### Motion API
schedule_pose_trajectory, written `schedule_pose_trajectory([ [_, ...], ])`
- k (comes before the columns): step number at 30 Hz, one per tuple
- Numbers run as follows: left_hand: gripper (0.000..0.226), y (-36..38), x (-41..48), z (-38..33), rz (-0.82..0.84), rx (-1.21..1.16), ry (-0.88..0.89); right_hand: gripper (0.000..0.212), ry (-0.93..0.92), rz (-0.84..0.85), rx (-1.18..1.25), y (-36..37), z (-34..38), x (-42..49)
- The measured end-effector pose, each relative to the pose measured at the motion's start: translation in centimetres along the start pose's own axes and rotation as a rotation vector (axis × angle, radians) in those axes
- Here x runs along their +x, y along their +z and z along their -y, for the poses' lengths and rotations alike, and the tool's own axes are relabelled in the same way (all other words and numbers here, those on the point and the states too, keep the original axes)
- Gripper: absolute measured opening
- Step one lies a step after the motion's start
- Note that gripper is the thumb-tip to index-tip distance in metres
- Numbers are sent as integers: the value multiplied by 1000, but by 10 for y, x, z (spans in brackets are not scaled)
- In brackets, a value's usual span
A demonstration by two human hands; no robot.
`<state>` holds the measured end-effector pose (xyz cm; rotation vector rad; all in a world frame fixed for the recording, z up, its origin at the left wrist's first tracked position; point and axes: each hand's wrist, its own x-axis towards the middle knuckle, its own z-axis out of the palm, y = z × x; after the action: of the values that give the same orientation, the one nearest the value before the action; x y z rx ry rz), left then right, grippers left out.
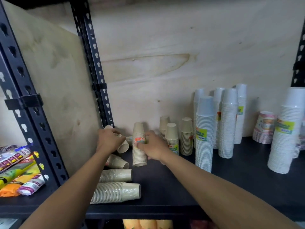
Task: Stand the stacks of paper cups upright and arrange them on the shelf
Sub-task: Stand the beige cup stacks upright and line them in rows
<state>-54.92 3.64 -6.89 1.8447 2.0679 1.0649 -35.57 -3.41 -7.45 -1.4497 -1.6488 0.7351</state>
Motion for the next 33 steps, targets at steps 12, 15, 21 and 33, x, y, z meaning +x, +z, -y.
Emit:
schedule_pose_trajectory([
  [12,115,-9,-78,-45,14,-413,319,57,-289,-136,-138,-53,10,-62],
  [15,120,1,-99,-53,59,-448,385,58,-265,-139,-159,-65,-3,-82],
  [21,127,25,-131,-68,210,-502,411,57,-198,-194,-134,-80,-35,-114],
  [33,133,64,-135,-72,336,-438,379,47,-206,-292,-200,-72,-69,-128],
])
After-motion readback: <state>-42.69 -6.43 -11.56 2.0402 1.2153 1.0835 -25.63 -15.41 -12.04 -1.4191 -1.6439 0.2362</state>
